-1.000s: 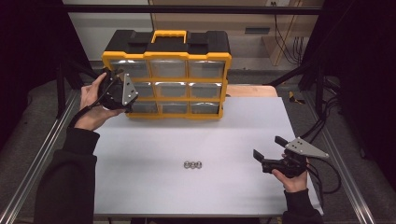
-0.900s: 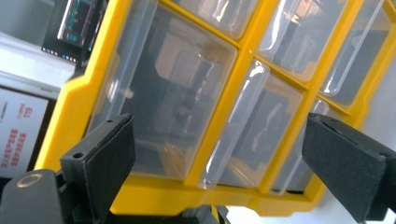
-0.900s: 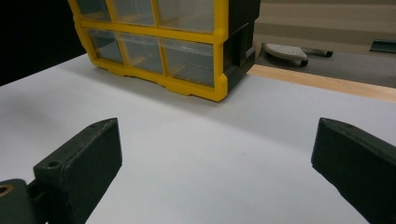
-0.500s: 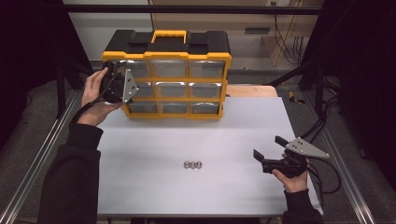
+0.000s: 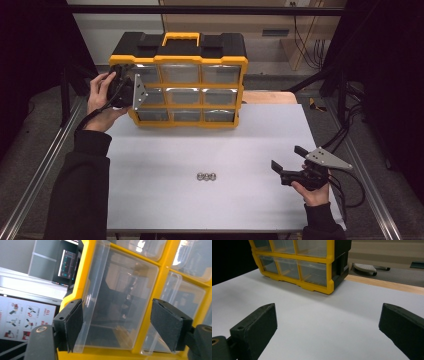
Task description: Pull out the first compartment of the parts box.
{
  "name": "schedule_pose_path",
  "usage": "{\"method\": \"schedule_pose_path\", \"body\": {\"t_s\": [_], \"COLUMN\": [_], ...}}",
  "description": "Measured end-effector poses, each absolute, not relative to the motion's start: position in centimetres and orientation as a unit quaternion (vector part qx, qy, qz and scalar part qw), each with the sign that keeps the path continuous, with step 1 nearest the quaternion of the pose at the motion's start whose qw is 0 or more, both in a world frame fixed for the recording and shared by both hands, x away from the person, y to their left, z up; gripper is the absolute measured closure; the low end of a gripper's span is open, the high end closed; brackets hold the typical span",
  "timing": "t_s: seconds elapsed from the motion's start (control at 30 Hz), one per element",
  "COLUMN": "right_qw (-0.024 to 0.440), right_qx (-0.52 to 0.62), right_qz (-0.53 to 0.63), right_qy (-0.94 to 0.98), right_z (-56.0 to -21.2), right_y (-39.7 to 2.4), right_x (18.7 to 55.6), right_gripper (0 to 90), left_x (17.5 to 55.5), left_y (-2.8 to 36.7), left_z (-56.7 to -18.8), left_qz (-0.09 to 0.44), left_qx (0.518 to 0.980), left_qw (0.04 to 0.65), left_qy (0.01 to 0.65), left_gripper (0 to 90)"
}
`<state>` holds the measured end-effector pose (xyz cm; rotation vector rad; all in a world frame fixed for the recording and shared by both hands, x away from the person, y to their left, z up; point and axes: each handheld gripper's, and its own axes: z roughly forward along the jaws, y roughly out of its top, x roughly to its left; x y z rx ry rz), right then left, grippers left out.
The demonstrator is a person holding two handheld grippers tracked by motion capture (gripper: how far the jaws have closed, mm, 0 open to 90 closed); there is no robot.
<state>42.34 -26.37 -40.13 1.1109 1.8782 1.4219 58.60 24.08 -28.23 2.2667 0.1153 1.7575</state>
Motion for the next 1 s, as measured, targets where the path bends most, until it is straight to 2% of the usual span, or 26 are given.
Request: {"method": "schedule_pose_path", "body": {"t_s": [0.5, 1.0], "right_qw": [0.266, 0.265], "right_qx": [0.411, 0.409], "right_qz": [0.527, 0.526], "right_qy": [0.695, 0.697], "right_z": [-40.12, -40.21], "right_y": [-26.38, -26.27], "right_x": [42.32, 42.38], "right_gripper": [2.2, 2.2], "left_x": [58.77, 58.87], "left_y": [23.93, 23.8], "left_z": [-28.3, -29.15], "left_qz": [0.646, 0.682], "left_qx": [0.756, 0.725], "left_qw": [0.109, 0.095], "left_qy": [0.017, 0.0], "left_gripper": [44.7, 56.2]}}
